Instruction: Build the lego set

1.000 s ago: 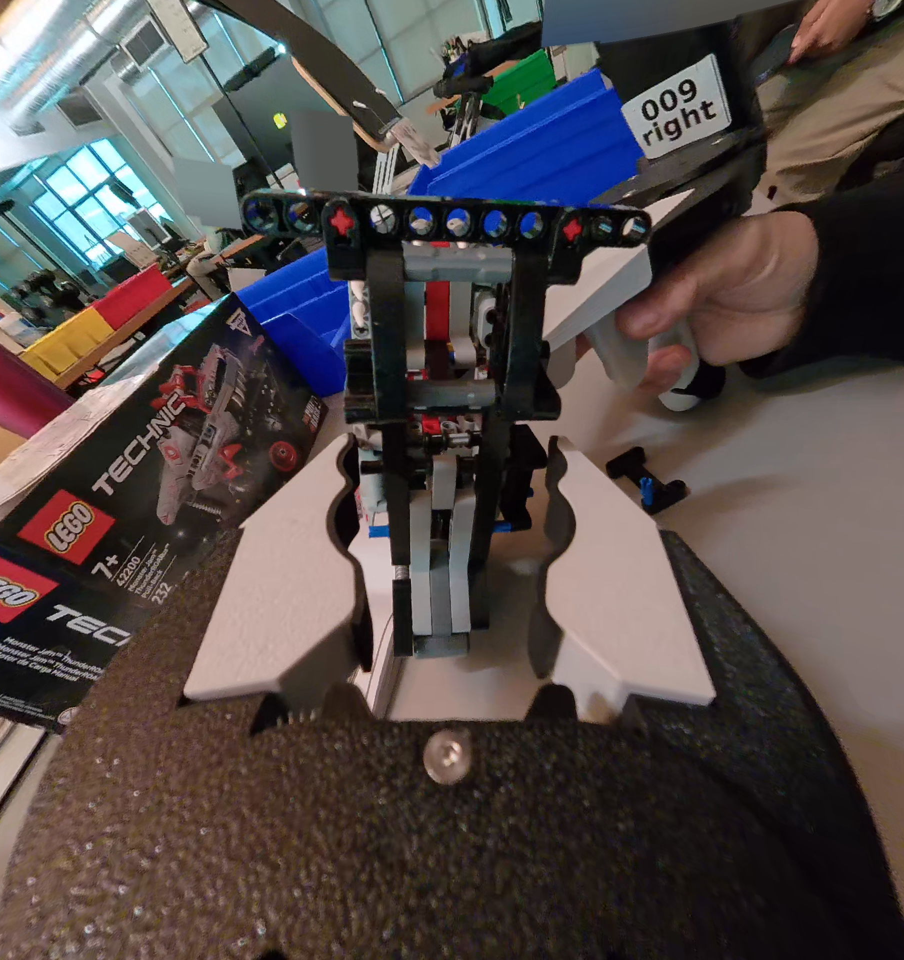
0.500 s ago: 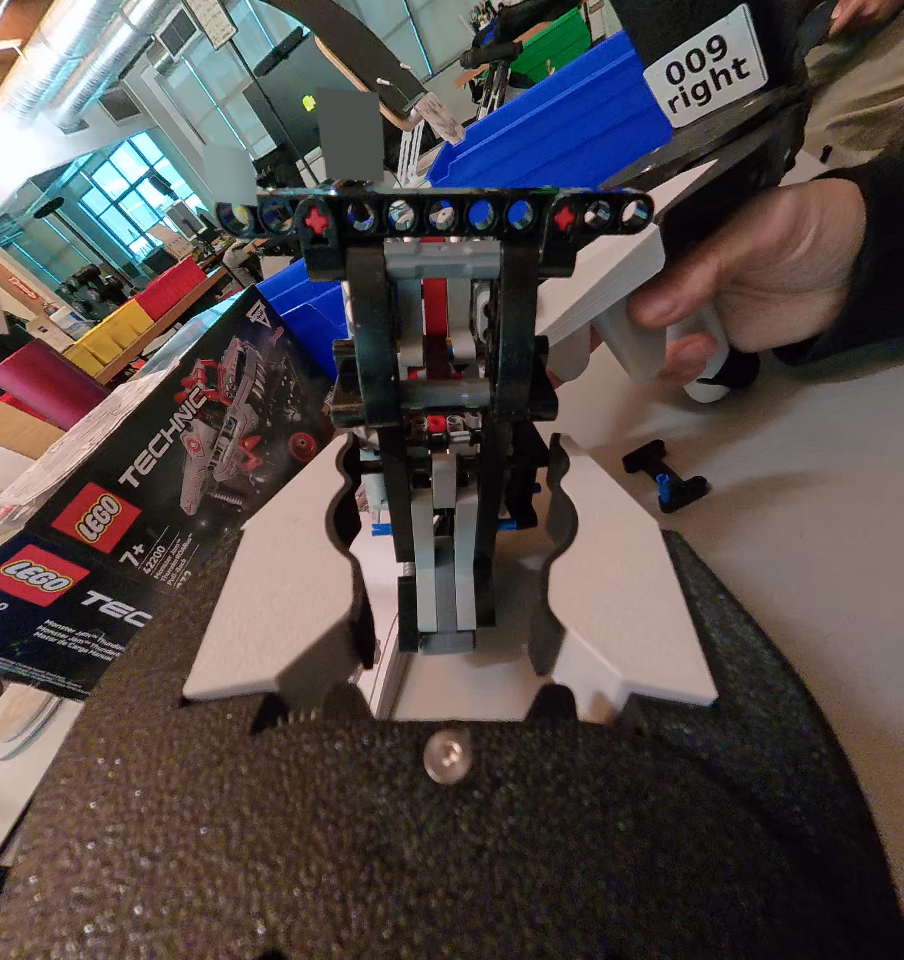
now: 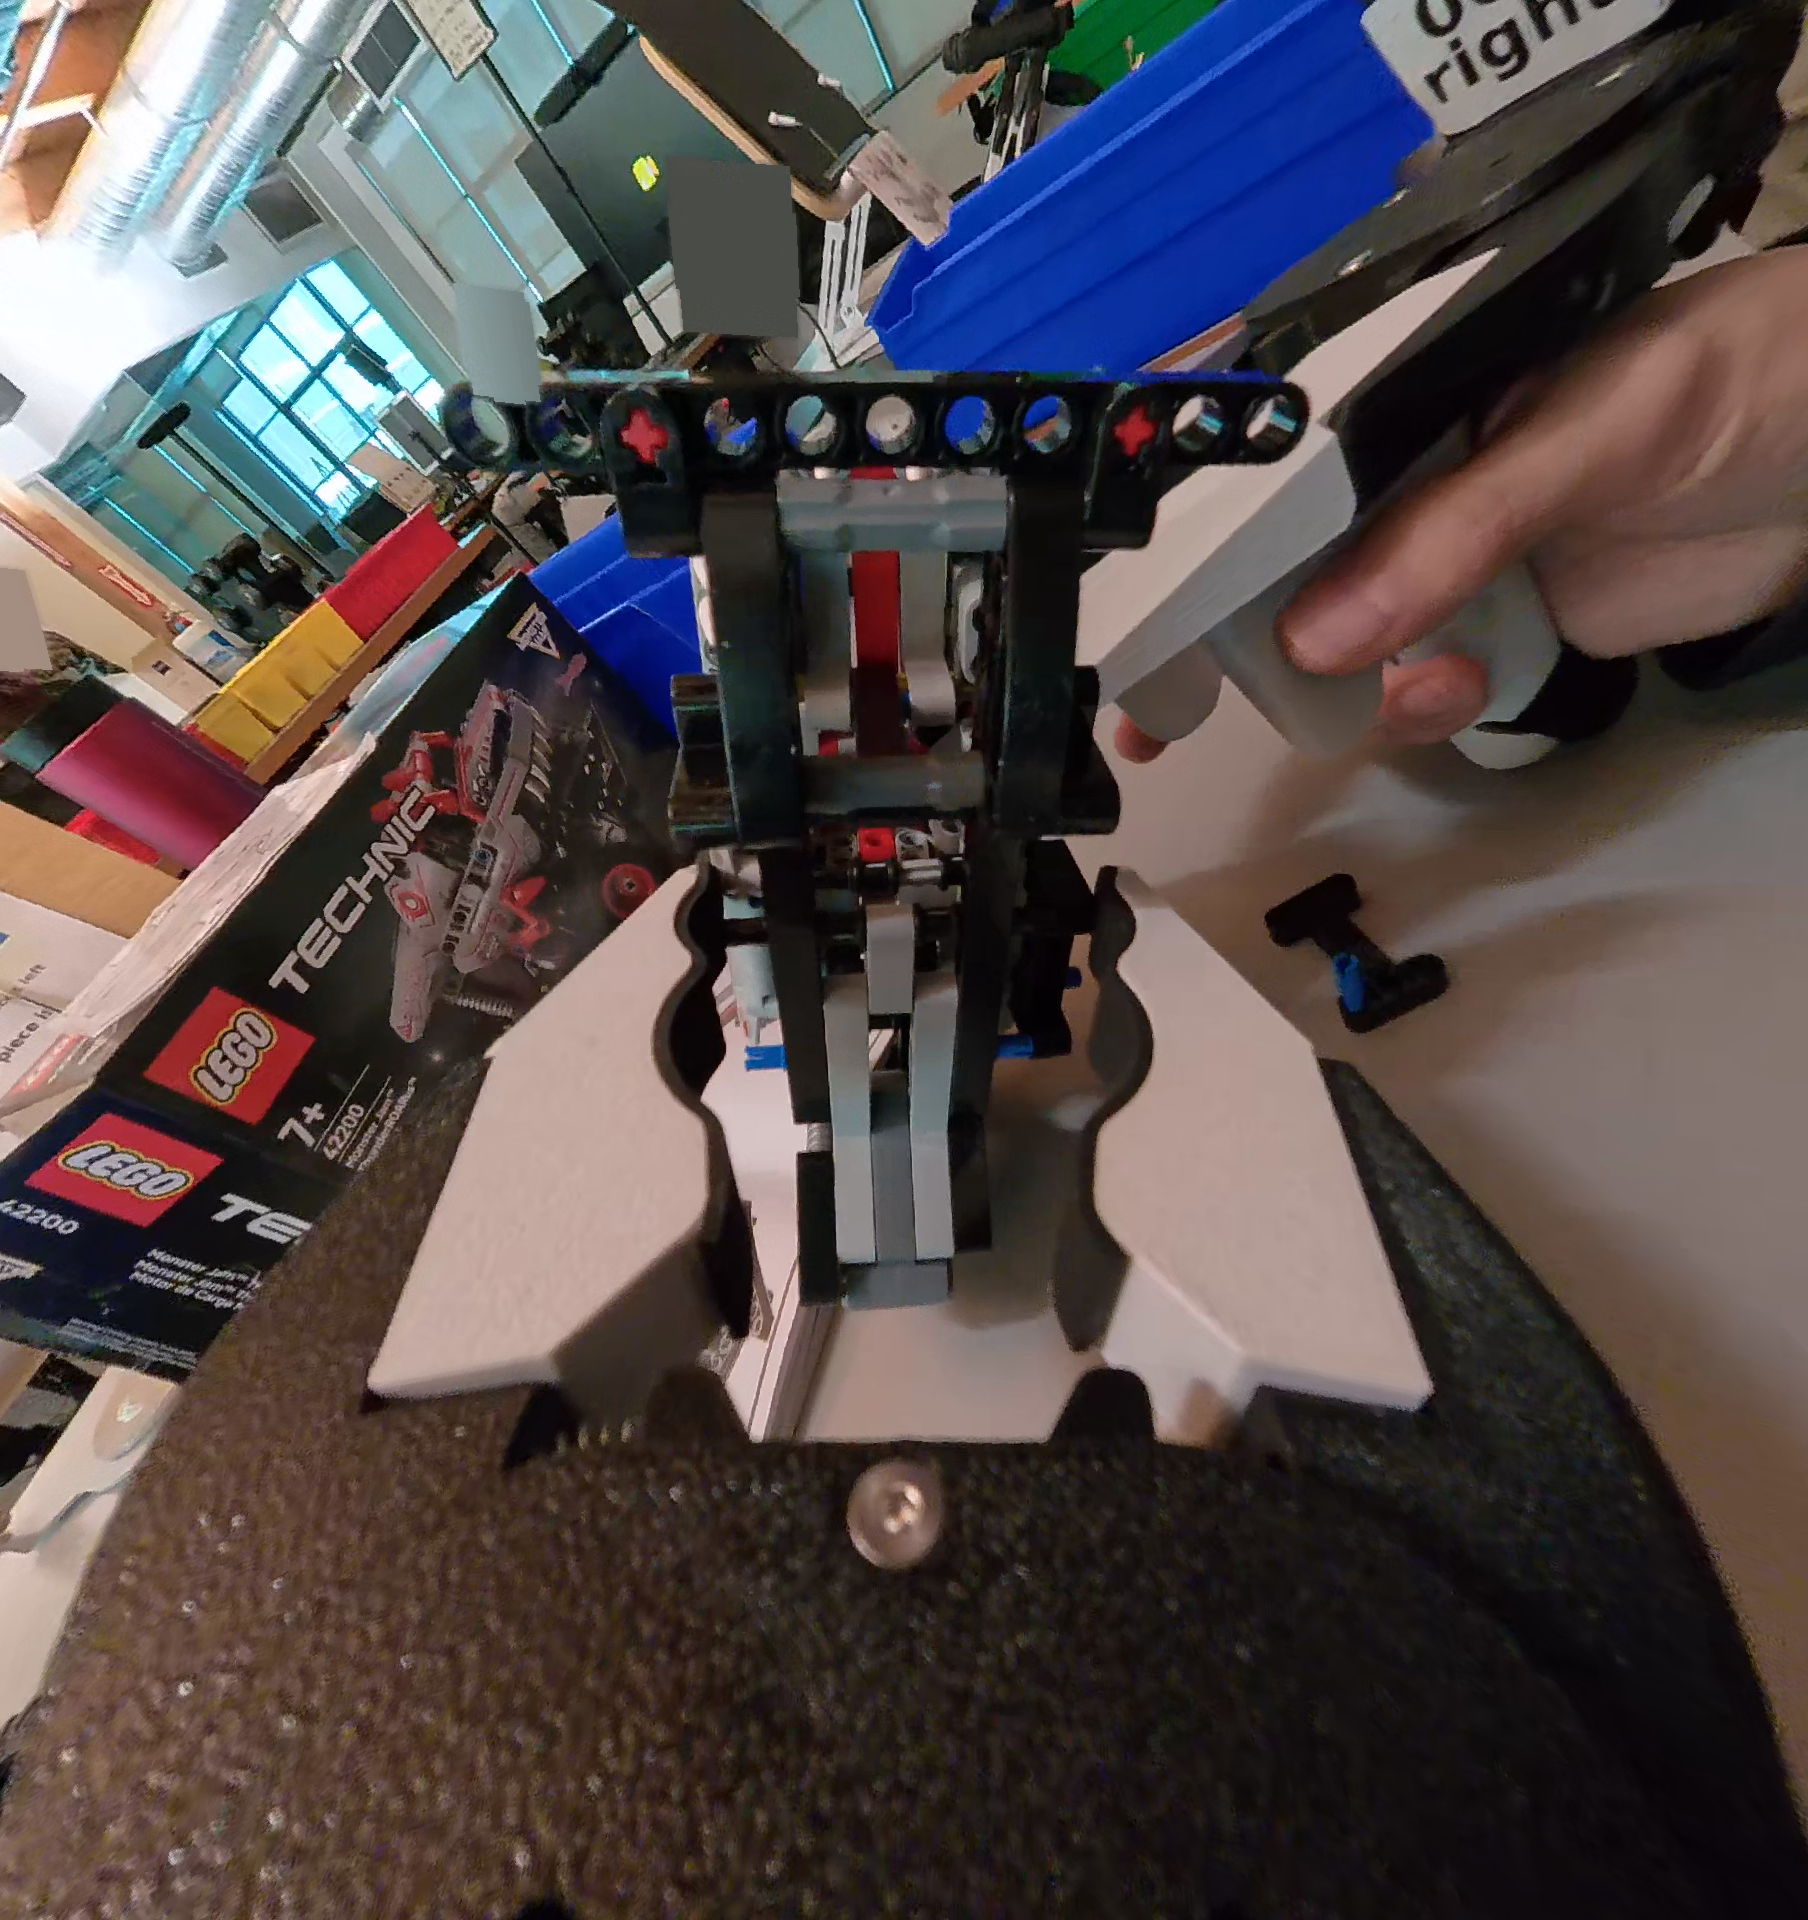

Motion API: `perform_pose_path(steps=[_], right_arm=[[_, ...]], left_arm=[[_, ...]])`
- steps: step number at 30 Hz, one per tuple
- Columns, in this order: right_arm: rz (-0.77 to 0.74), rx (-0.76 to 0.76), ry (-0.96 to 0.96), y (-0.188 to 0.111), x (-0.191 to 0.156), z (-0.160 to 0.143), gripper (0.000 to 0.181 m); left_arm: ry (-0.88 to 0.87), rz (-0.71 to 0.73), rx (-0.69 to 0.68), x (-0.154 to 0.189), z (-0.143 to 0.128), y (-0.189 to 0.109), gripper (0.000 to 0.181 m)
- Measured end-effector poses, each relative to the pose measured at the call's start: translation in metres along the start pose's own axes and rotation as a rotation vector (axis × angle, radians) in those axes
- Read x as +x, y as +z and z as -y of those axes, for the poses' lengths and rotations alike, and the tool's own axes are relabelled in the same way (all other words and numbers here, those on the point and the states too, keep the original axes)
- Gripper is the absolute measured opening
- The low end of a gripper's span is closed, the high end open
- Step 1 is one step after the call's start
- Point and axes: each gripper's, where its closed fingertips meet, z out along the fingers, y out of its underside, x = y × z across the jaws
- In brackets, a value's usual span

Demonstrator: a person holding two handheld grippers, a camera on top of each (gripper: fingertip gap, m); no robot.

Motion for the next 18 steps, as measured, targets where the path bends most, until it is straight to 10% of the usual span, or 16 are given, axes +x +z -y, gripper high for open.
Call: perform_pose_path(steps=[18], right_arm=[[-0.068,-0.074,-0.1,0.0038,0.0037,-0.0091,0.034]], left_arm=[[0.19,0.057,-0.007,0.0074,-0.0038,0.0041,0.07]])
